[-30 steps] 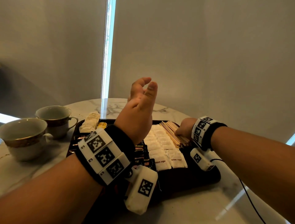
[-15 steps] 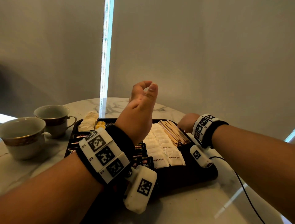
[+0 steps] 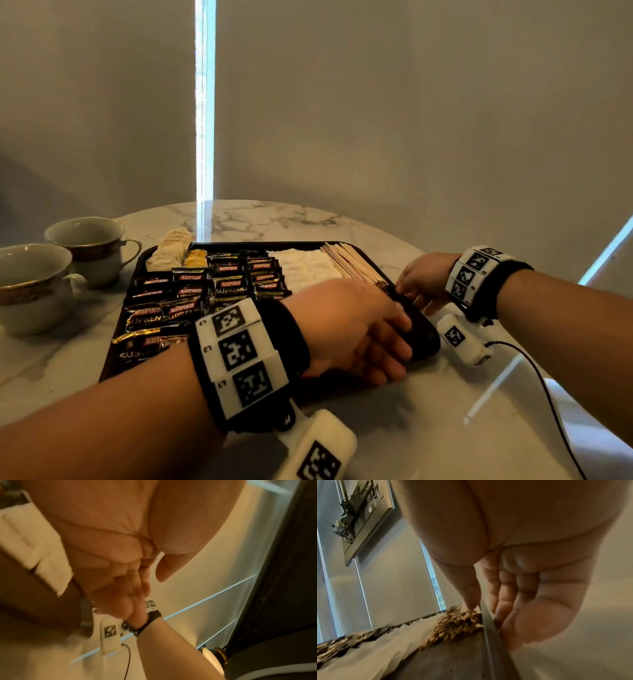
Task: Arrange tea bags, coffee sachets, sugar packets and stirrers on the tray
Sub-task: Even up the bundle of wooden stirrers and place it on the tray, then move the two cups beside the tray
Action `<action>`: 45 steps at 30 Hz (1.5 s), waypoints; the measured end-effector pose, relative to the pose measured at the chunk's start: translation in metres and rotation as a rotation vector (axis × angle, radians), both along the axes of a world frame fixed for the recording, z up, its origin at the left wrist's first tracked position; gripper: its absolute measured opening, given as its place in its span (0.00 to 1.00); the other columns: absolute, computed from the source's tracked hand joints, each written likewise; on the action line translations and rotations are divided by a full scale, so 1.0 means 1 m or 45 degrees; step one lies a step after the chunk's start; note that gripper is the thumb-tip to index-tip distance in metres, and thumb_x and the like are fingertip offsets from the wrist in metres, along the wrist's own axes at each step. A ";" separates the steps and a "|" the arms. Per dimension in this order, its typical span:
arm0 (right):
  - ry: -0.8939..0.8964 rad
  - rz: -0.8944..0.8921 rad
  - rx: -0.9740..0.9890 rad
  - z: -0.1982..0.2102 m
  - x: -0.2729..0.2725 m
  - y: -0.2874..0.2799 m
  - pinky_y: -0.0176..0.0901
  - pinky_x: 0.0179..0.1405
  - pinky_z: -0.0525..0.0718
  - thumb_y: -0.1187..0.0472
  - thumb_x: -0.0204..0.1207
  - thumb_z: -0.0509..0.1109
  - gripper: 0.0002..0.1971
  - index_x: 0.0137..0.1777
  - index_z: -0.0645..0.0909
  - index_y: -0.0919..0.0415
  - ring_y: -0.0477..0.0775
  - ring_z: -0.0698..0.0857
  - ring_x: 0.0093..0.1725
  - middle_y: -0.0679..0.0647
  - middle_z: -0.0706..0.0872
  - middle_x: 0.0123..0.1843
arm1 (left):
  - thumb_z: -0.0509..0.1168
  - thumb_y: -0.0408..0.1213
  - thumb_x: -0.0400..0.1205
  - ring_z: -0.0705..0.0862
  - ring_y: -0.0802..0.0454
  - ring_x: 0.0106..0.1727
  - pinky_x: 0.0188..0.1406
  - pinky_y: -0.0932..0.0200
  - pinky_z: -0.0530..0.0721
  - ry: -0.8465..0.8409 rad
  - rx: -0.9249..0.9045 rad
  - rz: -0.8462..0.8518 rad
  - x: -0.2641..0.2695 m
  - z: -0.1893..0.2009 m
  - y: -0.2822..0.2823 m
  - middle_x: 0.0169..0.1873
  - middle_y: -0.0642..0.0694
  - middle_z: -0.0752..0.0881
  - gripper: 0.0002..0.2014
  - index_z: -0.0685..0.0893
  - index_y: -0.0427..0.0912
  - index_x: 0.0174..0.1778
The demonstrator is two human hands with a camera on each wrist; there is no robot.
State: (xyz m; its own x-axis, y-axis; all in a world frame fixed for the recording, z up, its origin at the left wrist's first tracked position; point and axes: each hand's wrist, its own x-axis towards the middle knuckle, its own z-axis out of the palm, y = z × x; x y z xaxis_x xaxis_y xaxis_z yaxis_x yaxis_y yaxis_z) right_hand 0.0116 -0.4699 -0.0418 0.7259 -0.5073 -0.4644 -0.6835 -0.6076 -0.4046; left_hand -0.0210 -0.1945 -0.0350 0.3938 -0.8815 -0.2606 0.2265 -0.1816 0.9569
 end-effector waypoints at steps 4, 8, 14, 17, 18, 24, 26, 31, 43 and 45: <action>0.031 0.065 -0.044 -0.008 -0.012 0.002 0.61 0.53 0.91 0.65 0.79 0.74 0.09 0.58 0.85 0.60 0.66 0.91 0.53 0.65 0.91 0.54 | 0.59 0.39 0.90 0.88 0.40 0.41 0.43 0.47 0.87 0.098 0.166 -0.070 -0.008 -0.019 -0.010 0.42 0.36 0.88 0.11 0.82 0.36 0.55; 0.025 0.137 -0.266 -0.011 -0.014 0.006 0.62 0.59 0.89 0.60 0.77 0.76 0.07 0.54 0.87 0.56 0.62 0.91 0.54 0.59 0.92 0.52 | 0.58 0.43 0.90 0.88 0.36 0.46 0.46 0.46 0.86 0.185 0.398 -0.158 -0.009 -0.028 -0.015 0.43 0.35 0.89 0.14 0.77 0.35 0.61; -0.005 0.042 -0.139 -0.018 -0.016 -0.006 0.63 0.57 0.89 0.63 0.78 0.75 0.05 0.52 0.86 0.59 0.66 0.90 0.53 0.62 0.91 0.52 | 0.59 0.42 0.90 0.87 0.41 0.51 0.48 0.51 0.84 0.092 0.439 -0.055 -0.004 -0.035 -0.021 0.54 0.35 0.88 0.18 0.77 0.33 0.70; -0.028 -0.075 -0.029 -0.018 -0.022 -0.017 0.67 0.55 0.89 0.66 0.78 0.74 0.06 0.54 0.86 0.62 0.70 0.90 0.53 0.67 0.90 0.55 | 0.61 0.43 0.88 0.88 0.42 0.59 0.52 0.53 0.84 0.024 0.413 -0.001 0.004 -0.036 -0.021 0.62 0.37 0.89 0.22 0.75 0.35 0.75; -0.027 -0.097 -0.020 -0.017 -0.024 -0.018 0.67 0.56 0.89 0.66 0.78 0.74 0.07 0.55 0.86 0.63 0.71 0.90 0.54 0.69 0.90 0.56 | 0.62 0.42 0.88 0.88 0.42 0.61 0.54 0.52 0.84 -0.003 0.409 0.016 0.006 -0.037 -0.021 0.63 0.38 0.89 0.22 0.76 0.35 0.75; -0.074 -0.282 -0.057 -0.018 -0.025 -0.028 0.66 0.51 0.90 0.64 0.77 0.75 0.11 0.56 0.86 0.69 0.69 0.92 0.48 0.69 0.91 0.50 | 0.64 0.39 0.88 0.89 0.42 0.57 0.56 0.48 0.87 -0.088 0.369 0.202 0.030 -0.035 -0.016 0.58 0.37 0.90 0.19 0.79 0.35 0.73; -0.087 -0.314 -0.089 -0.019 -0.022 -0.029 0.65 0.51 0.91 0.63 0.78 0.75 0.10 0.55 0.86 0.69 0.68 0.93 0.46 0.67 0.92 0.48 | 0.66 0.39 0.87 0.89 0.44 0.53 0.50 0.50 0.88 -0.114 0.365 0.285 0.037 -0.034 -0.014 0.54 0.40 0.89 0.18 0.79 0.37 0.72; -0.156 -0.341 -0.122 -0.024 -0.003 -0.028 0.55 0.49 0.90 0.60 0.79 0.74 0.10 0.53 0.85 0.68 0.63 0.92 0.45 0.62 0.92 0.44 | 0.64 0.40 0.88 0.88 0.43 0.55 0.45 0.51 0.87 -0.097 0.349 0.418 0.058 -0.034 -0.006 0.56 0.39 0.87 0.21 0.75 0.35 0.76; -0.510 -0.222 0.297 -0.034 0.074 -0.015 0.54 0.45 0.90 0.73 0.78 0.71 0.15 0.65 0.81 0.69 0.60 0.89 0.47 0.60 0.88 0.48 | 0.63 0.36 0.88 0.77 0.46 0.39 0.37 0.53 0.83 0.052 0.236 0.785 0.118 -0.032 0.034 0.47 0.37 0.76 0.11 0.78 0.34 0.62; -0.542 -0.212 0.457 -0.046 0.095 -0.019 0.54 0.47 0.89 0.73 0.79 0.69 0.17 0.66 0.82 0.66 0.60 0.89 0.53 0.61 0.89 0.55 | 0.62 0.36 0.87 0.80 0.42 0.45 0.35 0.52 0.87 0.071 0.206 0.883 0.127 -0.032 0.042 0.48 0.37 0.78 0.12 0.79 0.35 0.64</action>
State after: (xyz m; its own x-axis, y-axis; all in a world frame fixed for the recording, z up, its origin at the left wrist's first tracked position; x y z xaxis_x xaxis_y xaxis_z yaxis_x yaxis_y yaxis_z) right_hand 0.1066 -0.4887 -0.0874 0.8104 -0.4951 -0.3132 -0.4900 -0.2798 -0.8256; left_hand 0.1063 -0.1524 -0.0672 0.8320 -0.3817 -0.4027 0.3888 -0.1167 0.9139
